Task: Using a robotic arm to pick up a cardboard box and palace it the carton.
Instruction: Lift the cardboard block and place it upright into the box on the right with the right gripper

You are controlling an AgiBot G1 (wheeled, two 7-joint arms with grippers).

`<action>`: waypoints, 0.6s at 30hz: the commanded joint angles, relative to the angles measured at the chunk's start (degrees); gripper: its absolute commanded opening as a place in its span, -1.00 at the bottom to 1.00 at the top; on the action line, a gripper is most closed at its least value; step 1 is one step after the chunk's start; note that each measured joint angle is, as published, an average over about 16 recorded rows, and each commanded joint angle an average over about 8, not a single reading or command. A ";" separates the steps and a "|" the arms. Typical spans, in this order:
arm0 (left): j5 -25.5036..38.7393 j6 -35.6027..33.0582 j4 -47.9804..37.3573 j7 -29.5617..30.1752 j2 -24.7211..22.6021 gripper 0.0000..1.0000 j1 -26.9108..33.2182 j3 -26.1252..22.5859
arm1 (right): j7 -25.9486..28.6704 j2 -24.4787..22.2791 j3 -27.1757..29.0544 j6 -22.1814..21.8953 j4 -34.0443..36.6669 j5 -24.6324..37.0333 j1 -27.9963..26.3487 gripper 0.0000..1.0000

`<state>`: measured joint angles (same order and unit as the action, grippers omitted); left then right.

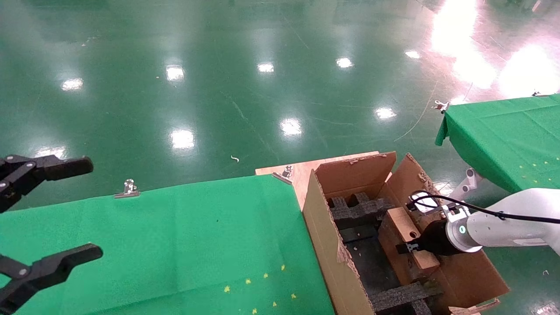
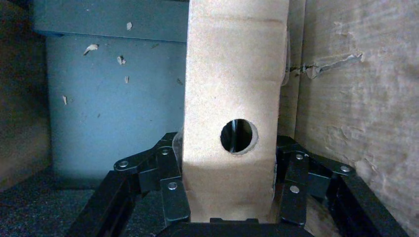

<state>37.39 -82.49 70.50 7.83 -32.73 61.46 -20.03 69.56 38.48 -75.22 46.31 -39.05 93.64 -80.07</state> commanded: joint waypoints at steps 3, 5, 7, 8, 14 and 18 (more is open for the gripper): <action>0.00 0.00 0.00 0.00 0.00 1.00 0.00 0.00 | 0.20 -0.13 -0.04 0.09 -0.24 0.15 -0.10 1.00; 0.00 0.00 0.00 0.00 0.00 1.00 0.00 0.00 | 0.19 -0.12 -0.02 0.17 -0.14 0.16 -0.23 1.00; 0.00 0.00 0.00 0.00 0.00 1.00 0.00 0.00 | 0.19 -0.16 -0.02 0.23 -0.13 0.24 -0.40 1.00; 0.00 0.00 0.00 0.00 0.00 1.00 0.00 0.00 | 0.19 -0.18 -0.02 0.25 -0.15 0.29 -0.49 1.00; 0.00 0.00 0.00 0.00 0.00 1.00 0.00 0.00 | 0.32 -0.45 -0.07 0.29 -0.63 0.60 -0.80 1.00; 0.00 0.00 0.00 0.00 0.00 1.00 0.00 0.00 | 0.64 -0.79 -0.13 0.38 -1.35 0.90 -1.01 1.00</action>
<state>37.39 -82.49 70.50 7.83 -32.73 61.46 -20.03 70.28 37.59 -75.27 46.60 -40.54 94.61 -81.31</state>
